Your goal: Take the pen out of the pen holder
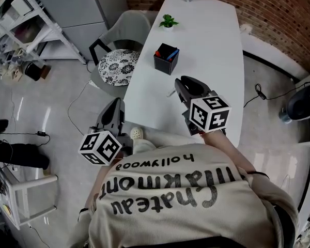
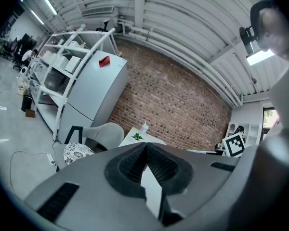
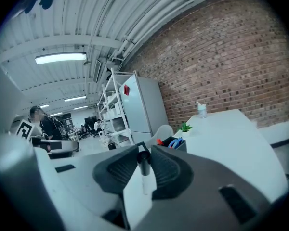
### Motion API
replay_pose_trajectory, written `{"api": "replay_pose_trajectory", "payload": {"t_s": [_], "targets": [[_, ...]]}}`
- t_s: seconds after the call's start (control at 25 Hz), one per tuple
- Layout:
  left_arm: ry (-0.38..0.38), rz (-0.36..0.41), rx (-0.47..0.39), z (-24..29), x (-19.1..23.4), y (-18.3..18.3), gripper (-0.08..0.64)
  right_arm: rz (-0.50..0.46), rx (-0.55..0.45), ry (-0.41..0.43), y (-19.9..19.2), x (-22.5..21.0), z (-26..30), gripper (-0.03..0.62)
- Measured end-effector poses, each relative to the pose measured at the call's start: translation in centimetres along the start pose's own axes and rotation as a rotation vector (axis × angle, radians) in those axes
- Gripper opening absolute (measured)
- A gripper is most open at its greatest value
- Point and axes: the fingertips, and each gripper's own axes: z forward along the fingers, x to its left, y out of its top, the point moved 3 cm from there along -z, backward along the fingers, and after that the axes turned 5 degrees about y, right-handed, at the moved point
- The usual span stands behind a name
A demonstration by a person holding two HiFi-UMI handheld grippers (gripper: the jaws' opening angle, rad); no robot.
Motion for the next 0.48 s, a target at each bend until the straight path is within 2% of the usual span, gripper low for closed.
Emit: {"api": "replay_pose_trajectory", "payload": {"t_s": [0.48], "targets": [[-0.003, -0.016, -0.002, 0.34, 0.73, 0.22, 0.002, 0.002, 0.015, -0.011, -0.16, -0.17, 0.70, 0.087]]}}
